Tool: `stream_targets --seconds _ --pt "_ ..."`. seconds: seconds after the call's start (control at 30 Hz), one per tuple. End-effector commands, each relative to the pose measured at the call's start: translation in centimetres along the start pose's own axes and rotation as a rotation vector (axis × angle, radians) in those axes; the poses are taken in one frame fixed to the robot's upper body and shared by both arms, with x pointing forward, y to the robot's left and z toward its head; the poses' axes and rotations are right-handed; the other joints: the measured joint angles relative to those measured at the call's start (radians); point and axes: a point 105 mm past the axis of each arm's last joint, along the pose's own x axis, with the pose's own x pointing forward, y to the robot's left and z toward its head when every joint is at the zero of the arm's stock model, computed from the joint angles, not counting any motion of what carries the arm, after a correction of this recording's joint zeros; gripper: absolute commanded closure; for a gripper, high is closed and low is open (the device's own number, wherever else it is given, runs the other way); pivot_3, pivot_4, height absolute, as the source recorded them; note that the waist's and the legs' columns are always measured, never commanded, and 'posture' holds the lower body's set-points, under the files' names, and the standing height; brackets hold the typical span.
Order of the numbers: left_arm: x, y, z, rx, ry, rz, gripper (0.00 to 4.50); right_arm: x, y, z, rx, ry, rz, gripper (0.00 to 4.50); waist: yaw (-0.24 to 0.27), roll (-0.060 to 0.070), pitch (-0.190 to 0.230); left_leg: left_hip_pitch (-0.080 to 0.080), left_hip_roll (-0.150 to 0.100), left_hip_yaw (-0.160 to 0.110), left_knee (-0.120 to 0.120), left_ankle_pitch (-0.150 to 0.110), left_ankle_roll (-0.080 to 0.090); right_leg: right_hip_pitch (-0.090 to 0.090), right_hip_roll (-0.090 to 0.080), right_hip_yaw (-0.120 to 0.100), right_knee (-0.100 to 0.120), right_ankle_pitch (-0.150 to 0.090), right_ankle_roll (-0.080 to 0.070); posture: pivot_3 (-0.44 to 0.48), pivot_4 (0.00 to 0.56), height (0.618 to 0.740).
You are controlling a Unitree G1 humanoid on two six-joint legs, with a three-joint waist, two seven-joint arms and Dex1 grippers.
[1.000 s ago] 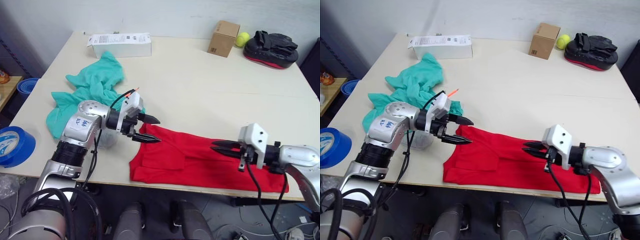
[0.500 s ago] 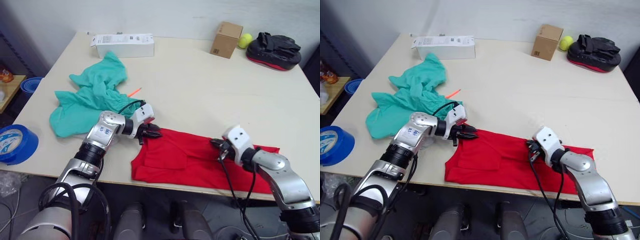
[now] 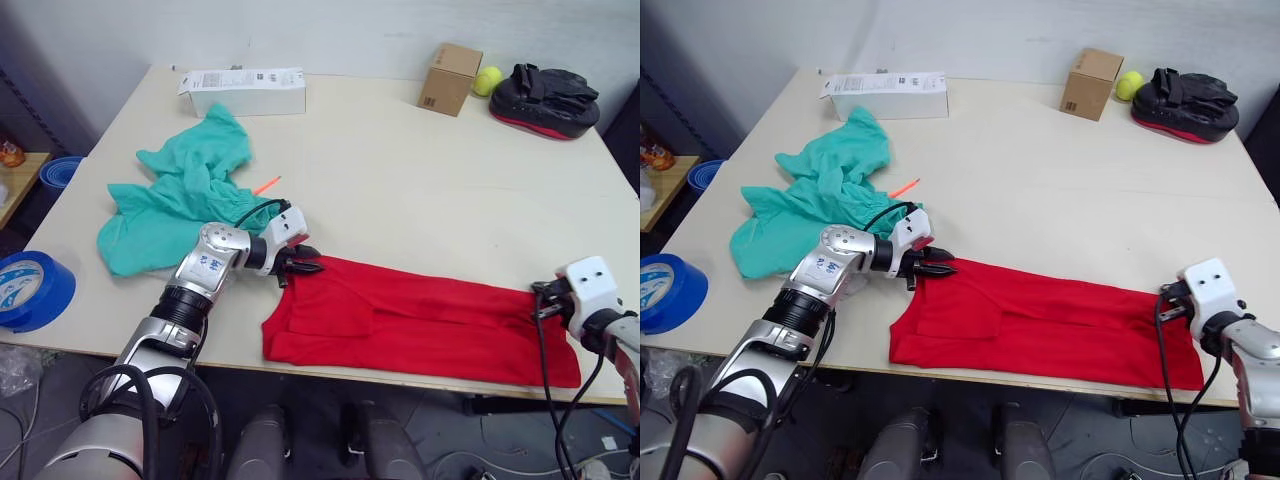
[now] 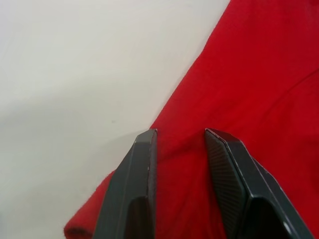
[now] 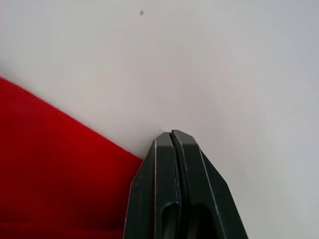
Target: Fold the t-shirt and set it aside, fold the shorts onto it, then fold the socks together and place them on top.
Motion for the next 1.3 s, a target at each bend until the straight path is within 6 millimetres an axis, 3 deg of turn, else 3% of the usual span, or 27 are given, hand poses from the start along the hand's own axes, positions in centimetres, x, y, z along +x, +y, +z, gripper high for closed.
stream_targets --seconds 0.03,0.17,0.3,0.37,0.53,0.77,0.9,1.0,1.13,1.23,1.3 --pt "-0.2 -0.2 -0.5 0.001 0.015 0.006 2.94 -1.4 1.5 5.6 -0.015 -0.218 0.095 4.50 -0.003 0.000 0.000 0.000 0.000 0.000 0.000 0.000 0.000 0.000 0.000 0.000 0.000 0.000 0.000 0.000 0.150 0.740" --pt "0.0 -0.5 -0.2 0.011 0.006 -0.005 2.94 -1.9 6.0 6.9 -0.002 -0.243 0.246 4.50 0.000 0.000 0.000 0.001 0.001 -0.001 -0.002 0.001 -0.002 0.000 0.001 0.000 0.000 0.000 0.000 0.000 0.150 0.740" --pt "0.1 -0.7 0.0 0.020 0.001 -0.010 2.94 -1.3 10.0 4.9 0.020 -0.156 0.302 4.50 0.001 0.000 0.000 0.000 0.001 -0.001 -0.002 0.001 -0.002 0.000 0.001 0.000 -0.001 0.000 0.000 0.000 0.150 0.740" --pt "0.1 -0.6 0.1 0.024 0.001 -0.009 2.94 -1.1 10.6 3.5 0.029 -0.103 0.276 4.50 0.001 0.000 0.000 0.000 0.001 -0.001 -0.002 0.001 -0.002 -0.001 0.000 0.000 -0.001 0.000 0.000 0.000 0.150 0.740" --pt "-0.2 -0.3 0.3 0.028 0.003 -0.001 2.94 -1.1 8.8 0.3 0.034 0.017 0.142 4.50 0.001 0.000 0.000 -0.001 0.000 -0.001 -0.002 0.000 -0.002 -0.001 0.000 0.000 -0.001 0.000 0.000 0.000 0.150 0.740" --pt "-0.4 0.0 0.3 0.029 0.002 0.011 2.94 -4.4 3.2 -3.4 -0.004 0.141 -0.030 4.50 0.006 0.000 0.000 -0.001 0.000 -0.001 -0.002 0.000 -0.001 0.000 0.000 0.000 -0.003 0.000 0.000 0.000 0.150 0.740" --pt "-0.3 0.0 0.3 0.027 -0.002 0.012 2.94 -6.6 -1.0 -4.2 -0.049 0.182 -0.140 4.50 0.006 0.000 0.000 -0.001 0.000 -0.001 -0.002 0.000 -0.001 0.000 0.000 0.000 -0.004 0.000 0.000 0.000 0.150 0.740" --pt "-0.2 -0.1 0.3 0.027 -0.006 0.011 2.94 -7.4 -3.0 -3.1 -0.056 0.142 -0.177 4.50 0.003 0.000 0.000 -0.001 0.000 0.000 -0.002 0.000 -0.001 0.000 0.000 0.000 -0.004 0.000 0.000 0.000 0.150 0.740" --pt "0.0 -0.1 0.5 0.026 -0.015 0.011 2.94 -6.9 -2.4 0.3 -0.006 -0.008 -0.113 4.50 -0.004 0.000 0.000 -0.001 0.001 0.000 -0.003 0.000 -0.001 -0.001 0.002 0.000 -0.005 0.000 0.000 0.000 0.150 0.740" --pt "0.1 -0.2 0.6 0.029 -0.022 0.004 2.94 -5.9 0.4 2.7 0.014 -0.105 0.008 4.50 -0.001 0.000 0.000 -0.001 0.001 0.000 -0.003 0.000 -0.001 -0.001 0.002 0.000 -0.004 0.000 0.000 0.000 0.150 0.740" --pt "0.1 -0.3 0.7 0.032 -0.024 0.001 2.94 -4.9 3.3 3.7 0.025 -0.130 0.112 4.50 0.001 0.000 0.000 -0.001 0.001 0.000 -0.003 0.000 -0.001 -0.001 0.002 0.000 -0.005 0.000 0.000 0.000 0.150 0.740"
